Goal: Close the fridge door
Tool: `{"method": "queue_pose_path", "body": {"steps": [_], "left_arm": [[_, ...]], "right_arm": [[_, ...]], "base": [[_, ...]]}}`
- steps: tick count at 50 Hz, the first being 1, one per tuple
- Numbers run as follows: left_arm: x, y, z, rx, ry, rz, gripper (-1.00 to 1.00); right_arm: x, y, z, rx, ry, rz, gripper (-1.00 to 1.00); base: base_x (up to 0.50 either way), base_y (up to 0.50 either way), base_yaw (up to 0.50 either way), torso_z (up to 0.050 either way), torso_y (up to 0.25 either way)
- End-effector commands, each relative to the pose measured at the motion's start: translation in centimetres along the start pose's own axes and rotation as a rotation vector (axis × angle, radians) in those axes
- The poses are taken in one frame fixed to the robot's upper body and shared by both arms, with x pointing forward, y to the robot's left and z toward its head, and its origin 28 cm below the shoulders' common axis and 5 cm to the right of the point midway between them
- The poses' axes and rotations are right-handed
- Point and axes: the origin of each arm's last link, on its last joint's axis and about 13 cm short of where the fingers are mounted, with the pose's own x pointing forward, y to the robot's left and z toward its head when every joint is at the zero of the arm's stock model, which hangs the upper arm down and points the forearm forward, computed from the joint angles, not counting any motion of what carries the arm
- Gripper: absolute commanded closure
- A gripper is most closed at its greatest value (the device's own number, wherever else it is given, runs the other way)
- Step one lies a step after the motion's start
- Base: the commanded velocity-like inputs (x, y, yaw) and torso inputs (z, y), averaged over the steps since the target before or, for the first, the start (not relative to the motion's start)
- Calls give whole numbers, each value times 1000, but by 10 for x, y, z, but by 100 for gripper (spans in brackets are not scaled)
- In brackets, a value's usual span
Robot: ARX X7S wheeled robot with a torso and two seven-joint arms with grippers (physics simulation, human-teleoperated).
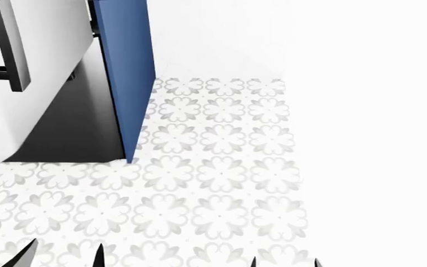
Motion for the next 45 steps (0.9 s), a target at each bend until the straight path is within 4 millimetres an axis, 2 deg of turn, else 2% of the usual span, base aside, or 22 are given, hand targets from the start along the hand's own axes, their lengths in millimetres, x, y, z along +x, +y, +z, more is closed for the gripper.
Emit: {"method": "queue_pose_path", "body": {"steps": [1, 10, 45], "left_arm": [[0, -1, 0, -10, -11, 6, -100], [0, -1, 0, -12, -15, -6, -100], [0, -3, 0, -15, -20, -15, -100]], "right_arm": [[1, -1, 1, 6, 1, -2, -100], [2, -1, 1, -14, 2, -4, -100], [5, -2, -1, -30, 49, -3, -100]], "base": [[-1, -500, 0, 0, 0], [33, -78, 0, 0, 0], [500, -1, 0, 0, 0]]}}
